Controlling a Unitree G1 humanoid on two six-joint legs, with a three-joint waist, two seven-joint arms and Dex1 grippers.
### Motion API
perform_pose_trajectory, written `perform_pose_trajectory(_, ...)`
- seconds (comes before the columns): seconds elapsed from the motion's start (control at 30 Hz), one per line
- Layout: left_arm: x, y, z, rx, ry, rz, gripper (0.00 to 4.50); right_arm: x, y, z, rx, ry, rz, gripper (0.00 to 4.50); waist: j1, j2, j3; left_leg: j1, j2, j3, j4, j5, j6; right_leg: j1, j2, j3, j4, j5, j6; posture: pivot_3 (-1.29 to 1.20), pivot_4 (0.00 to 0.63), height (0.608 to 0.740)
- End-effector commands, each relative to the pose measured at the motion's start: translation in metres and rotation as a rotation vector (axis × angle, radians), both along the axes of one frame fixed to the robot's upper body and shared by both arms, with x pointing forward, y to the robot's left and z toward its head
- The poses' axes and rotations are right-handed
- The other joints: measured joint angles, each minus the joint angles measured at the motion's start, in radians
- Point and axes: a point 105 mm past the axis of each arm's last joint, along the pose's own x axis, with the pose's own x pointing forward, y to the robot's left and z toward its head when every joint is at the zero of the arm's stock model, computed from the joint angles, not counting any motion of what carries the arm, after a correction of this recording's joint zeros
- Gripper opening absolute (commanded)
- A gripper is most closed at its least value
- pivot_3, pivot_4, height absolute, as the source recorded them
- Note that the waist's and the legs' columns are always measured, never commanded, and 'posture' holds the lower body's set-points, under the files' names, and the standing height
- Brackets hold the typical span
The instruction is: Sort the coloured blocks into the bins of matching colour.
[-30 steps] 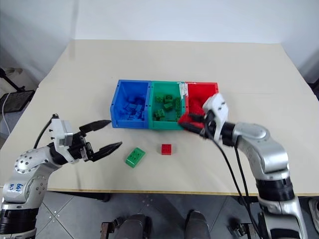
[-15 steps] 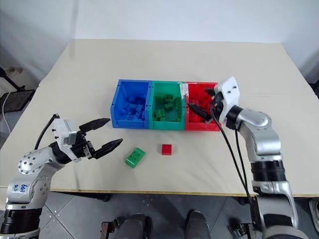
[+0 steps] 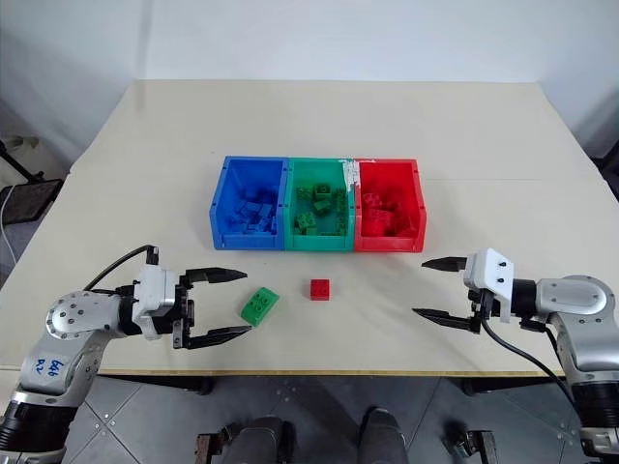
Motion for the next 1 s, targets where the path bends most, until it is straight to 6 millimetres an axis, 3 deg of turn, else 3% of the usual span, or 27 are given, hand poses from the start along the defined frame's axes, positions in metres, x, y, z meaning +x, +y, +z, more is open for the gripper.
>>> perform_pose_trajectory(0.03,0.003,0.004,0.006,0.000,-0.039,0.025,4.50,-0.002,0.027,0.009,0.041,-0.002,0.081,4.47,0.001,0.000,0.000,0.000,0.000,0.000,0.000,0.000,0.000,0.000,0.000,0.000,0.000,0.000,0.000,0.00,0.150,0.740)
perform_pose_trajectory(0.17,0.007,0.017,0.006,-0.018,-0.030,0.094,4.50,-0.002,0.102,0.009,0.080,0.105,0.202,4.47,-0.010,0.000,0.000,0.001,0.001,0.000,0.000,0.000,0.000,-0.001,0.001,0.000,0.001,0.000,-0.001,0.00,0.150,0.740)
perform_pose_trajectory(0.33,0.004,0.019,0.004,-0.023,-0.024,0.115,4.50,0.015,0.137,-0.009,-0.058,0.111,0.173,4.47,0.007,0.000,0.000,-0.001,0.001,-0.002,0.001,-0.001,0.000,-0.001,0.001,-0.001,0.002,0.001,-0.001,0.00,0.150,0.740)
perform_pose_trajectory(0.4,0.002,0.018,0.004,-0.026,-0.023,0.119,4.50,0.024,0.140,-0.015,-0.141,0.087,0.146,4.47,0.013,0.000,0.000,-0.003,0.000,-0.003,0.001,-0.001,0.000,-0.002,0.001,-0.002,0.001,0.001,-0.001,0.00,0.150,0.740)
perform_pose_trajectory(0.47,-0.001,0.019,0.004,-0.027,-0.021,0.128,4.50,0.031,0.141,-0.014,-0.202,0.062,0.124,4.09,0.013,0.000,0.000,-0.004,0.000,-0.003,0.001,-0.001,0.000,-0.003,0.001,-0.002,0.001,0.001,-0.001,0.00,0.150,0.740)
perform_pose_trajectory(0.6,-0.003,0.021,0.003,-0.029,-0.016,0.148,4.50,0.029,0.147,0.000,-0.198,0.076,0.130,2.83,0.004,0.000,0.000,-0.004,0.001,-0.002,0.001,-0.001,0.000,-0.005,0.001,-0.002,0.003,0.001,-0.001,0.00,0.150,0.740)
perform_pose_trajectory(0.73,-0.004,0.020,0.002,-0.035,-0.013,0.151,4.50,0.020,0.146,0.001,-0.221,0.100,0.153,1.46,0.000,0.000,0.000,-0.004,0.001,-0.002,0.001,-0.001,-0.001,-0.006,0.001,-0.002,0.003,0.001,-0.001,0.00,0.150,0.740)
perform_pose_trajectory(0.9,-0.003,0.016,0.005,-0.056,-0.017,0.146,4.50,0.022,0.140,0.009,-0.134,0.115,0.107,1.44,0.001,0.000,0.000,-0.004,0.001,-0.002,0.001,-0.001,0.000,-0.006,0.001,-0.002,0.003,0.001,-0.001,0.00,0.150,0.740)
perform_pose_trajectory(1.0,0.004,0.013,0.013,-0.116,-0.025,0.160,4.50,0.038,0.118,0.042,0.039,0.027,-0.001,1.44,0.003,0.000,0.000,-0.004,0.001,-0.002,0.001,-0.001,0.000,-0.006,0.001,-0.002,0.003,0.001,-0.001,0.00,0.150,0.740)
